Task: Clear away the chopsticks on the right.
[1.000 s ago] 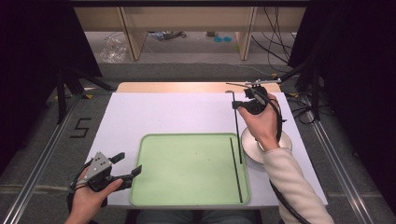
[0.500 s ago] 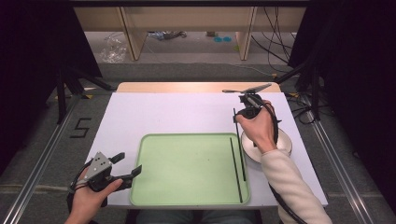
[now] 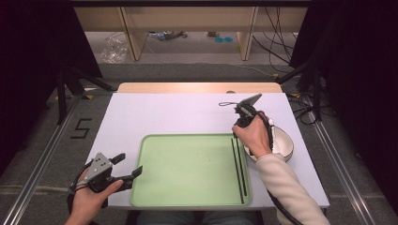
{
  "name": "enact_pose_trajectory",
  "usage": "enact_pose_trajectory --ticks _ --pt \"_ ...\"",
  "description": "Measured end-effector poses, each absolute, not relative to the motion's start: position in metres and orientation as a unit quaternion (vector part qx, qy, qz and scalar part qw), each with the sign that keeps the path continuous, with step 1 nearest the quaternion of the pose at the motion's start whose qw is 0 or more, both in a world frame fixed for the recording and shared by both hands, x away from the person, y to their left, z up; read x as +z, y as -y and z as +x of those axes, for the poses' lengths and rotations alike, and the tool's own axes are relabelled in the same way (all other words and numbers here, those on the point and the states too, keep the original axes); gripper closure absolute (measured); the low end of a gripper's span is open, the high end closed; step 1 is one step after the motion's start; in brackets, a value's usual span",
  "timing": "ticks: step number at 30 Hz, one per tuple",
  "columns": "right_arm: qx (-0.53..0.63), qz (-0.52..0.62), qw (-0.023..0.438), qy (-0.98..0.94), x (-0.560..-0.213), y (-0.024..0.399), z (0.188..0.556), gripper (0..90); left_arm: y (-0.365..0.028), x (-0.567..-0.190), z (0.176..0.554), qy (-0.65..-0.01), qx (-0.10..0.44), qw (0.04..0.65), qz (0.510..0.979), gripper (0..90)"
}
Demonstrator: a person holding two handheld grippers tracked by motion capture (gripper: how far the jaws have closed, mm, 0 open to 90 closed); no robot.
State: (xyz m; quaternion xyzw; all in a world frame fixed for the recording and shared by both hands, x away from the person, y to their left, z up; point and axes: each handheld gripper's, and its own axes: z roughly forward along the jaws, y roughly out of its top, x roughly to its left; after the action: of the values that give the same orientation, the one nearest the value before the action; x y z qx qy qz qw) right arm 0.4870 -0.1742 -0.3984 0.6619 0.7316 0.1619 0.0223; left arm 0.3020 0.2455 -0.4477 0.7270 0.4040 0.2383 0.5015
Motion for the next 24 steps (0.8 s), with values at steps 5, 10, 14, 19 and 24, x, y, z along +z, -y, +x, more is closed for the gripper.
enact_pose_trajectory --ticks 5,10,14,19,24 --pt "0.149 0.668 0.017 -0.729 -0.406 0.178 0.489 88.1 -0.245 -0.448 0.302 -0.404 0.238 0.501 0.727 19.3" --pt "0.134 0.672 0.013 -0.728 -0.416 0.179 0.489 87.9 -0.245 -0.448 0.302 -0.405 0.237 0.502 0.727 19.3" --pt "0.121 0.666 0.007 -0.736 -0.42 0.176 0.488 87.5 -0.245 -0.448 0.302 -0.405 0.237 0.502 0.726 19.3" --pt "0.103 0.675 0.002 -0.73 -0.42 0.17 0.487 84.5 -0.245 -0.448 0.302 -0.405 0.237 0.502 0.727 19.3" --pt "0.108 0.658 0.01 -0.746 -0.42 0.171 0.485 82.1 -0.245 -0.448 0.301 -0.41 0.233 0.505 0.723 19.3"
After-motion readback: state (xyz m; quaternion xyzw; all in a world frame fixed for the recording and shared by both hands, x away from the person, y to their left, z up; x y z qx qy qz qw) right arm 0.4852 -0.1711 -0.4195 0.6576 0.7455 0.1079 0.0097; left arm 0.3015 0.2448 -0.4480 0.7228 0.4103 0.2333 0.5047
